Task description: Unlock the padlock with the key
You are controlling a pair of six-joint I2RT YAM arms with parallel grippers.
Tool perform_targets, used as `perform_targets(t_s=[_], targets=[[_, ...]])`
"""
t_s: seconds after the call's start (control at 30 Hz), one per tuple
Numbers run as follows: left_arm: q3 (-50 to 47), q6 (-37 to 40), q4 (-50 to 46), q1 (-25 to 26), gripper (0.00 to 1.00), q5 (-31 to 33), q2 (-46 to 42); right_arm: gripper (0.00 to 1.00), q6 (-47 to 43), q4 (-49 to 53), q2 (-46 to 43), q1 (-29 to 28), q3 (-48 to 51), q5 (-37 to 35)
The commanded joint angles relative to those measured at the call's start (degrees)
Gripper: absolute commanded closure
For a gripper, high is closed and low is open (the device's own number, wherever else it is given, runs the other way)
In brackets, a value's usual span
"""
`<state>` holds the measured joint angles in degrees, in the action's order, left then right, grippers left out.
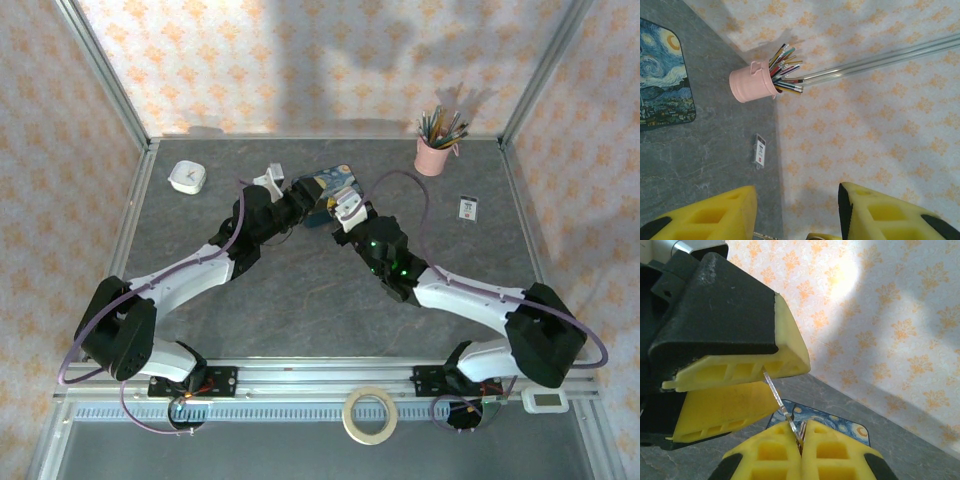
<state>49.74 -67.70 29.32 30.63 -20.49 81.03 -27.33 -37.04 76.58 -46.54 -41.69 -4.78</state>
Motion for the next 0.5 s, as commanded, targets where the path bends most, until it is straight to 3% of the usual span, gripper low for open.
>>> perform_targets(t_s=[0.0, 0.17, 0.47], targets=[[0.37, -0.76, 2.52, 0.42, 0.54, -1.05, -0.8, 1.0, -1.22, -0.65, 1.11, 0.05, -1.46, 0.64], [-0.14, -0.08, 0.92, -0.42, 0.46, 0.27, -1.28, 1.0, -0.42, -0.49, -0.58, 0.05, -0.65, 0.66], [-1.52, 0.73, -0.27, -2.33, 0.45, 2.38, -2.7, 1.0, 1.64, 0.9, -3.66, 0.05, 1.29, 0.62]])
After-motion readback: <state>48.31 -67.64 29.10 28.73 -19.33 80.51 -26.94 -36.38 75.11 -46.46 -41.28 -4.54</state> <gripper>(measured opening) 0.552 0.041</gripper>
